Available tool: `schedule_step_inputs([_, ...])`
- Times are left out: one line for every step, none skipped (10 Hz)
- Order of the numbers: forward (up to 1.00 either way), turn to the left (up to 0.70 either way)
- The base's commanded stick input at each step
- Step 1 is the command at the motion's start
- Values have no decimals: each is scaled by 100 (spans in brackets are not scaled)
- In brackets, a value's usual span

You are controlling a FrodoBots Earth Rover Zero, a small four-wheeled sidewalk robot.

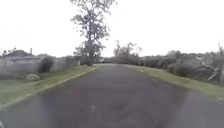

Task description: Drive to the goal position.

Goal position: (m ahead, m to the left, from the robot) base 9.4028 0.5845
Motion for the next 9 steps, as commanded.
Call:
schedule_step_inputs([70, -4])
schedule_step_inputs([70, -28])
schedule_step_inputs([70, -35])
schedule_step_inputs([70, -35])
schedule_step_inputs([70, -35])
schedule_step_inputs([70, -35])
schedule_step_inputs([70, -29])
schedule_step_inputs([70, -24])
schedule_step_inputs([70, -11])
